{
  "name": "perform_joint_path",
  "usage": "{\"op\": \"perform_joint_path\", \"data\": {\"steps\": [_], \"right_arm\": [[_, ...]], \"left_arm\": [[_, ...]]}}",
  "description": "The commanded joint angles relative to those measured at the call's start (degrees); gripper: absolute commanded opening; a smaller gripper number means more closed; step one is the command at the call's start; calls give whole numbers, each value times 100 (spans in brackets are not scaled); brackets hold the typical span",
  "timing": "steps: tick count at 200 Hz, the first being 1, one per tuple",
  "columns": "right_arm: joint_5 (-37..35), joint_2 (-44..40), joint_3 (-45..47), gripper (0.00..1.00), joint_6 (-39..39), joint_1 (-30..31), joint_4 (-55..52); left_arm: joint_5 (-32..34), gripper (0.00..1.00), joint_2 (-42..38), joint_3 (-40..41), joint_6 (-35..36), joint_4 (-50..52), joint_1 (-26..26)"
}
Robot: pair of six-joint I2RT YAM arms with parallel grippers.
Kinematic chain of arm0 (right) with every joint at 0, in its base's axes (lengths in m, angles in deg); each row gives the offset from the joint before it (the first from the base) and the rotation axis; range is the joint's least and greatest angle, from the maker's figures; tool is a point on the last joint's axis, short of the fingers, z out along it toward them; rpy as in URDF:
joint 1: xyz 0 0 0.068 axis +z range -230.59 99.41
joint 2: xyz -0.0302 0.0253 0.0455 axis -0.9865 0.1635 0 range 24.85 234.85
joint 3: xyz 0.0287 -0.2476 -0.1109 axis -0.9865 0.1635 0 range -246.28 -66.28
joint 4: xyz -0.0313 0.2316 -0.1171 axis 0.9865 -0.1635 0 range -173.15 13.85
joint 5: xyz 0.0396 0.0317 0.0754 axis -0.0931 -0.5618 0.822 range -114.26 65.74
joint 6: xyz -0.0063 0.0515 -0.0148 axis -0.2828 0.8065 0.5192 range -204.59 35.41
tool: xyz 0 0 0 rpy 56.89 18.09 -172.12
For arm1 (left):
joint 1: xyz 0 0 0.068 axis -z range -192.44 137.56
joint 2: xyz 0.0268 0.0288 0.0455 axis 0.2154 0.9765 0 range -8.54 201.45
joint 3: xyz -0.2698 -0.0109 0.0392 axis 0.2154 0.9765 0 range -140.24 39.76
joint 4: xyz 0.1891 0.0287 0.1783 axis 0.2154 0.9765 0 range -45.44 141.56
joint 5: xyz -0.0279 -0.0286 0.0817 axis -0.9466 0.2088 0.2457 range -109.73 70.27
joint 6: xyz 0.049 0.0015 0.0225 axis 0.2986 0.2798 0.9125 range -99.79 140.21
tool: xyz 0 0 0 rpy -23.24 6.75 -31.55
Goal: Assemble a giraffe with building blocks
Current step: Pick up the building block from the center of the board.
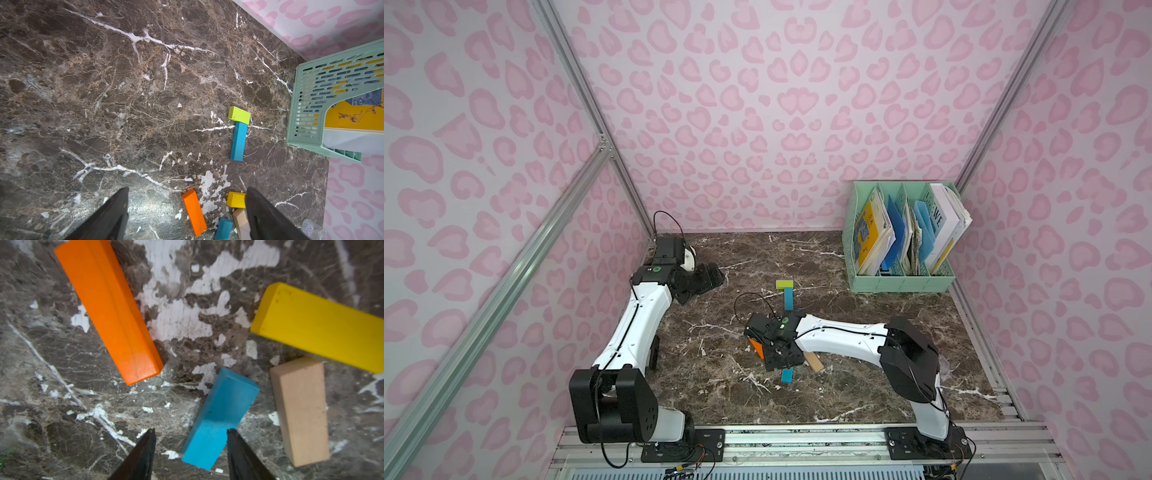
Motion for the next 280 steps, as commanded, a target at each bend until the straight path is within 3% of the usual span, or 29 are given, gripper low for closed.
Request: {"op": "perform_joint_path", "data": {"steps": [1,110,165,280], "right_arm": [[117,-66,163,57,386,38,123],[52,-145,668,51,718,44,337],[43,-209,693,20,680,-48,511],[16,362,-523,22,-222,-1034,314]], "left_arm": [[-59,90,-50,15,-3,-115,-2],[-79,90,-12,18,-12,-126,-10],[-87,90,5,17,-4,-126,-9],[-52,90,29,-2,12,-102,-6]]}}
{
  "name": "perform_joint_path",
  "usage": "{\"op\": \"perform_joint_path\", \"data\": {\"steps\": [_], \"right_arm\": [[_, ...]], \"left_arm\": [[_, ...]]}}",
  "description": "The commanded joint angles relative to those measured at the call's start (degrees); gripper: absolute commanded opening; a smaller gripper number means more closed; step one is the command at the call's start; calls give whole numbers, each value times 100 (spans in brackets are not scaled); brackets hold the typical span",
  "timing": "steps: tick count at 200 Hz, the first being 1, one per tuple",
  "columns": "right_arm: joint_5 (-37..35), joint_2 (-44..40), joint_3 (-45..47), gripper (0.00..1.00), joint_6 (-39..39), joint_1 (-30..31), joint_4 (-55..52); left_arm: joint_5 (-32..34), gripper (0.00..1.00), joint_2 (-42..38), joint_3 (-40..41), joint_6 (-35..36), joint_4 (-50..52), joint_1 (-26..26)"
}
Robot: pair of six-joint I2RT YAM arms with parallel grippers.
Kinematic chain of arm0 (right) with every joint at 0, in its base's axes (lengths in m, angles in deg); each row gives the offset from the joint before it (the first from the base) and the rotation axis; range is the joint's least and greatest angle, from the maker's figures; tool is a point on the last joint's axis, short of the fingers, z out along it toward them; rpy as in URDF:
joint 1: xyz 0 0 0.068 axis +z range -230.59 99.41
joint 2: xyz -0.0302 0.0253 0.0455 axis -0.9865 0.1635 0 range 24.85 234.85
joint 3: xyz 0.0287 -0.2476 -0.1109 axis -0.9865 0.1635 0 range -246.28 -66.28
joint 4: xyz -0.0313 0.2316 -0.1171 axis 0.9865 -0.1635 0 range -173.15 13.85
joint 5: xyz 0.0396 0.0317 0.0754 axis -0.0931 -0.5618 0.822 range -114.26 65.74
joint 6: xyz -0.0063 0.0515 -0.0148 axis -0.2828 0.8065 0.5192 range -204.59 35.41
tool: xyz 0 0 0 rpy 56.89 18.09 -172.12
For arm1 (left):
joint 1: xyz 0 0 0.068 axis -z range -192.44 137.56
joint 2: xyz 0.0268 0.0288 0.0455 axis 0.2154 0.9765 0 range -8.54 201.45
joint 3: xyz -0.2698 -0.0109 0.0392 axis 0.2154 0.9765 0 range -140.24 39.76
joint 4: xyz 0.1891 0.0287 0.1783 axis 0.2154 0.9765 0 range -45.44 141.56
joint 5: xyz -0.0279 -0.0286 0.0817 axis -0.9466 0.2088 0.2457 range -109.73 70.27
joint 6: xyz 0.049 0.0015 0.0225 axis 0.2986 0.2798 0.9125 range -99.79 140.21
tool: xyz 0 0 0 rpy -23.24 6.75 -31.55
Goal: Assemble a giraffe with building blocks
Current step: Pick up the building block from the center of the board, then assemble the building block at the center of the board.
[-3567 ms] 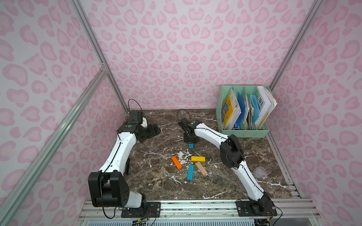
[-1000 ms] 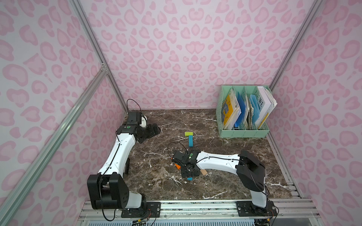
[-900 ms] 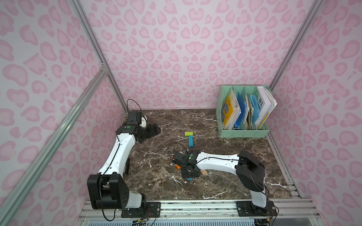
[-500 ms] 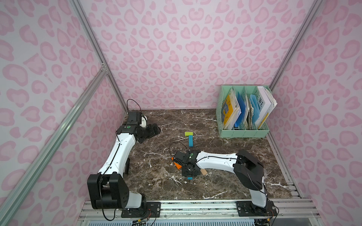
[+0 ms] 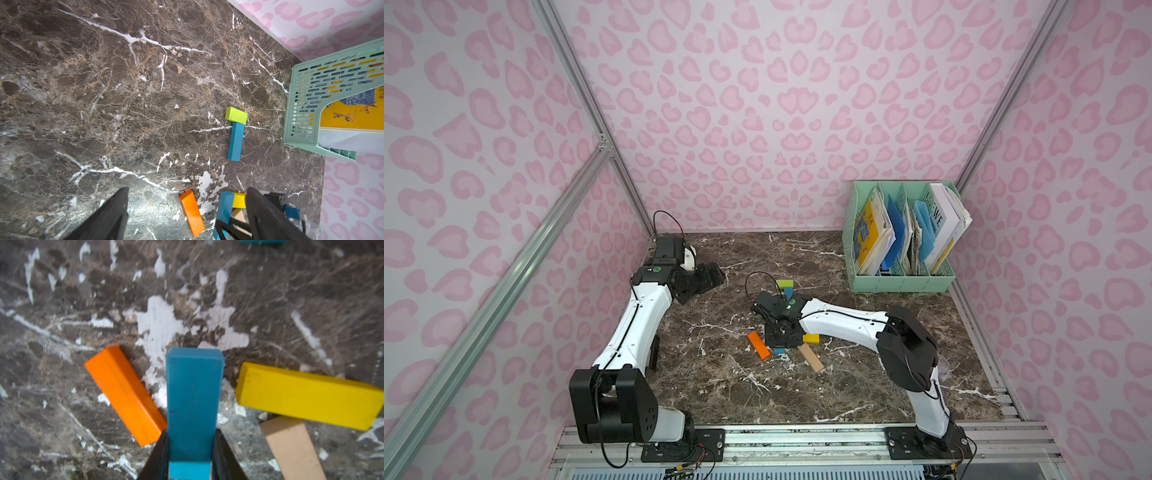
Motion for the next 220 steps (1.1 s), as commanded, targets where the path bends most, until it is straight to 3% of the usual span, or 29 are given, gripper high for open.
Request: {"op": "perform_joint_path", "data": {"steps": [1,146,188,220], "right_arm": [[-41,113,-123,22,-322,-207,-115],[-120,587,-467,27,-691,-578,-292],[-94,683,-550,40,-700,-595,-308],[-142,762,-694,39,-666,-605,-354]], "left_arm": [[13,90,18,-21,31,-33,-6],[23,90,7,-30,49,-10,-4],[13,90,2,-28,49,-13,-1],[7,90,-2,-26,54,-18,-7]]}}
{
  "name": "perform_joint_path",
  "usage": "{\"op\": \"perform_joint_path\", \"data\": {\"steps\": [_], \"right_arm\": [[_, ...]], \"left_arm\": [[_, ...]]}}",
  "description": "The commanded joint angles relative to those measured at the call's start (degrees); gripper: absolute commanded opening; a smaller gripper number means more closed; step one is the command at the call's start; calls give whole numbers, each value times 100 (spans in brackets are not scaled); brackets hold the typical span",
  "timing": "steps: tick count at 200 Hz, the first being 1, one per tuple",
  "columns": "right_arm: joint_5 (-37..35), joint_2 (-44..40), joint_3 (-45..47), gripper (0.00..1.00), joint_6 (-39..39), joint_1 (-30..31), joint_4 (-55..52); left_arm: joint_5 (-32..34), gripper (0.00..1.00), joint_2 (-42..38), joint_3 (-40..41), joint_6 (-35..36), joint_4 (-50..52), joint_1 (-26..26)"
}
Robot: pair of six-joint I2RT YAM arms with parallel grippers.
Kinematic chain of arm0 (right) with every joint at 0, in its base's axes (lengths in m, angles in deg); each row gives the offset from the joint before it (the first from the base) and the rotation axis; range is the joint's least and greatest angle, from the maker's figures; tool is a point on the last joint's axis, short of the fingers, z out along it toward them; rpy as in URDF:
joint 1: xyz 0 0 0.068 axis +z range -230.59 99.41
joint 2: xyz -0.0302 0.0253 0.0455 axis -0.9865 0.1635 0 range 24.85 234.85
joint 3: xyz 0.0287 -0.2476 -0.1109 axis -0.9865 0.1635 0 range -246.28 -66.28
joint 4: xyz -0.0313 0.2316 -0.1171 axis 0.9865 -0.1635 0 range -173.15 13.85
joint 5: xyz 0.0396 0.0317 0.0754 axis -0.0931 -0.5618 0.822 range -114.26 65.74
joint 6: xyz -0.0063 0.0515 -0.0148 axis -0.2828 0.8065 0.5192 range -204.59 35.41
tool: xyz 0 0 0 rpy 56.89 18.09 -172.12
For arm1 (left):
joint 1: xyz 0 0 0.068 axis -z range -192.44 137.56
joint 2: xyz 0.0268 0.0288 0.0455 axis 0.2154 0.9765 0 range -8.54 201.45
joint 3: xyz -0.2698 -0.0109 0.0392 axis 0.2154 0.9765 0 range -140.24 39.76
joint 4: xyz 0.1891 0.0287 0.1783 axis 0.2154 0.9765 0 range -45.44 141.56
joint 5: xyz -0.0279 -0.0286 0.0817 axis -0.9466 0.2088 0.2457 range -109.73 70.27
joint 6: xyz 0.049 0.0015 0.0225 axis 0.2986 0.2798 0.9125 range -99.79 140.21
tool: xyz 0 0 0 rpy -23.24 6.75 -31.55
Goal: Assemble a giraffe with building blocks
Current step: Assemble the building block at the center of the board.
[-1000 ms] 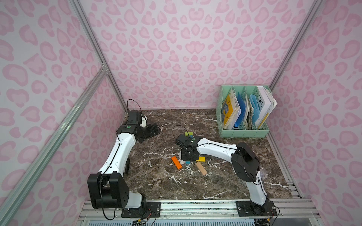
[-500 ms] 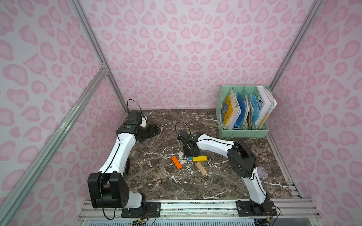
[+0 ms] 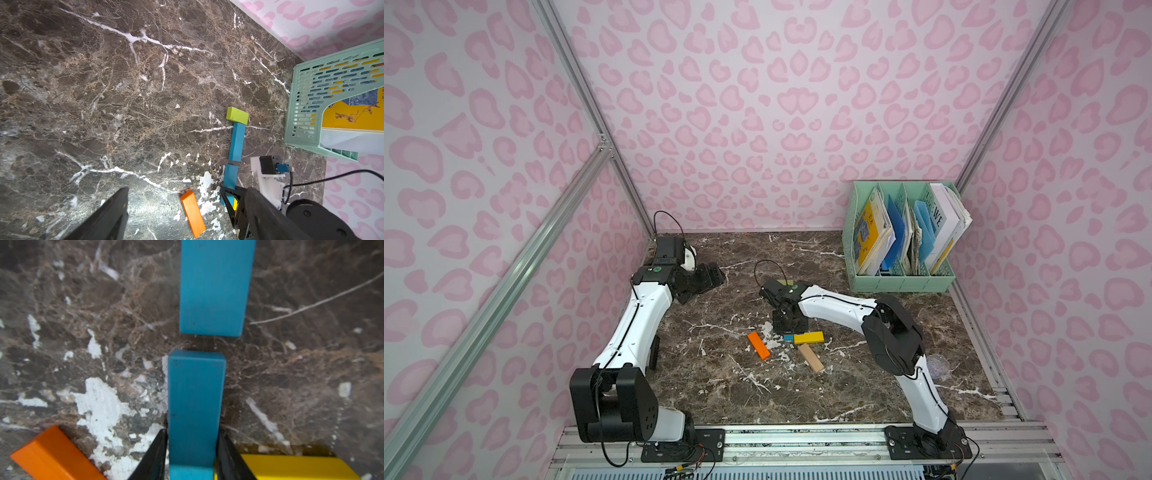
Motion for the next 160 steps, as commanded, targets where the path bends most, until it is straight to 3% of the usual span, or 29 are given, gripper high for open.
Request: {"op": "perform_joint_path", "data": {"steps": [1,45,160], "right_arm": [[-61,37,-113,39,16,0,-127],[-140,90,-266,33,90,-10,-209],[-199,80,-183,33,158,-54,-243]], "left_arm": [[-7,90,-24,-28,54,-20,-8],[-13,90,-32,-30,46,-19,-8],[-22,90,-28,-22,47,-26,-1]]}}
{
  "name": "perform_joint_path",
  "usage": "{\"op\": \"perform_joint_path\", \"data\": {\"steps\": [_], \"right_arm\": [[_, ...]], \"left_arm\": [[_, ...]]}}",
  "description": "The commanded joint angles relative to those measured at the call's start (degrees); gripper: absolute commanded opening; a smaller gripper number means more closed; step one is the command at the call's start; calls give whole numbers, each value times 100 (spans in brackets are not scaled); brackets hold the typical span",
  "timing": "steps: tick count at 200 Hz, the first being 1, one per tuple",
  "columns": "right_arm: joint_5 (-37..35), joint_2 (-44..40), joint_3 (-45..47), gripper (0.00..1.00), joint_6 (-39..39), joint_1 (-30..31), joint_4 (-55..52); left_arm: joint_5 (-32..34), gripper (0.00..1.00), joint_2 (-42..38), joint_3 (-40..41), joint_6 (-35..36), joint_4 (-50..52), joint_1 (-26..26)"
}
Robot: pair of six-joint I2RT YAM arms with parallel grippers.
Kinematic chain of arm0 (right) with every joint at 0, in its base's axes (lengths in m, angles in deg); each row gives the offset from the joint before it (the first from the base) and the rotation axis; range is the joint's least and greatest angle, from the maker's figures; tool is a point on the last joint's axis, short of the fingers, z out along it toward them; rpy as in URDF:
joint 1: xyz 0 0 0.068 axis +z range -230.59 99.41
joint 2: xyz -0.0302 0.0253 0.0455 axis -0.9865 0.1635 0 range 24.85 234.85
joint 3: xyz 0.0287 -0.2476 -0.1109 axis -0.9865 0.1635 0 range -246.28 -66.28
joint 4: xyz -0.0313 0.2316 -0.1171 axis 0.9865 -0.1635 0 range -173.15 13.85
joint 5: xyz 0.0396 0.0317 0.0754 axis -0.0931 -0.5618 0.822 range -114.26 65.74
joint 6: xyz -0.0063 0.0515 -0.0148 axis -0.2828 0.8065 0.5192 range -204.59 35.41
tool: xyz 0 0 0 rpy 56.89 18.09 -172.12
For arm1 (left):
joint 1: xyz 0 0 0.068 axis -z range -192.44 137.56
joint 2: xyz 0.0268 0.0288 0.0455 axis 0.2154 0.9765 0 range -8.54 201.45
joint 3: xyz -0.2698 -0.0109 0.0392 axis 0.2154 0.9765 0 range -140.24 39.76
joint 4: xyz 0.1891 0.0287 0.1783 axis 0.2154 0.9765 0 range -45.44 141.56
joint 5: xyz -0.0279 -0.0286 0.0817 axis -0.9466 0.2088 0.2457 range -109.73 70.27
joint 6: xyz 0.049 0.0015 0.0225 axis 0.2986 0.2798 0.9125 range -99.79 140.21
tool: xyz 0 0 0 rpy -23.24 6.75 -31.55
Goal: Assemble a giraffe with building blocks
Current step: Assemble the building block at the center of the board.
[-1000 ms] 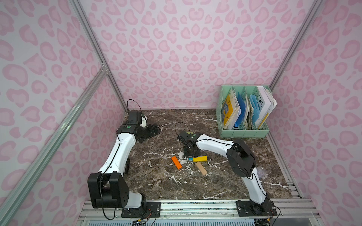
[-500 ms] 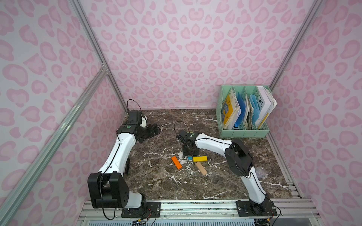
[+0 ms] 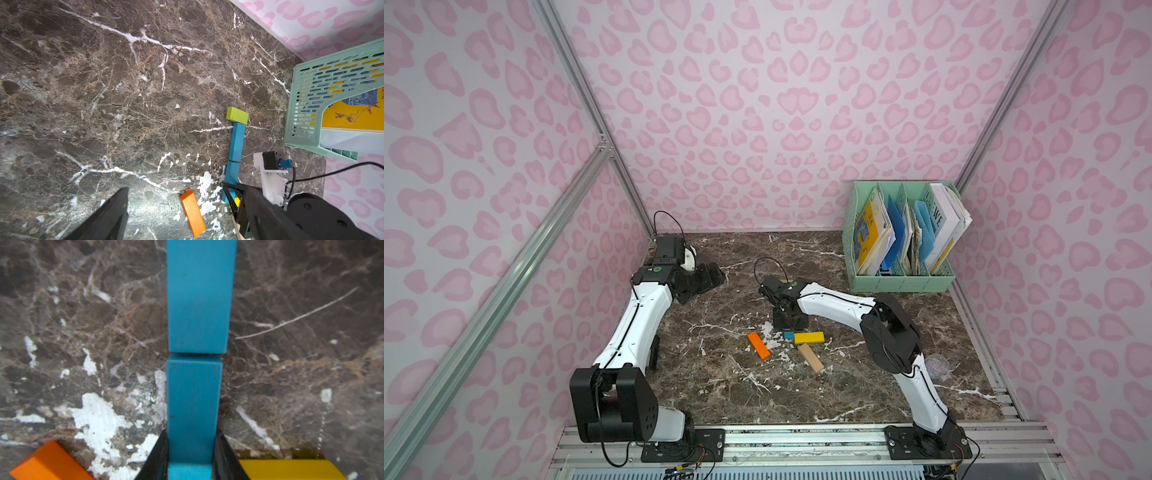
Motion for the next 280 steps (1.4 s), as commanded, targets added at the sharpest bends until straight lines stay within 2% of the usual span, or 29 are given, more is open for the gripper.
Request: {"op": "perform_joint_path", "data": {"steps": [1,163,173,188,215,258,280], "right_arm": [[-37,-35,35,33,48,-11,-52],[61,51,-19,34,30,-97,39],[81,61,-23,38,-2,-93,56],[92,80,-49,53,-52,-107,57],[-52,6,-201,70,-255,-95,68],[-842,-305,-1079,73,-648,-101,-555],[-1110,-796,-870,73,-743,-116,-739]], "left_arm": [[-20,90,-26,-21,43,-23,-5],[-28,90,-32,-30,47,-27,-3],[-28,90,-32,-29,48,-25,-4],[-28,90,-26,-24,49,-31,-3],[-47,90,-24,-22,51,-36,-5],[-63,90,-18,-22,56,-47,-3],[-48,90,-30,-23,56,-34,-6]]}}
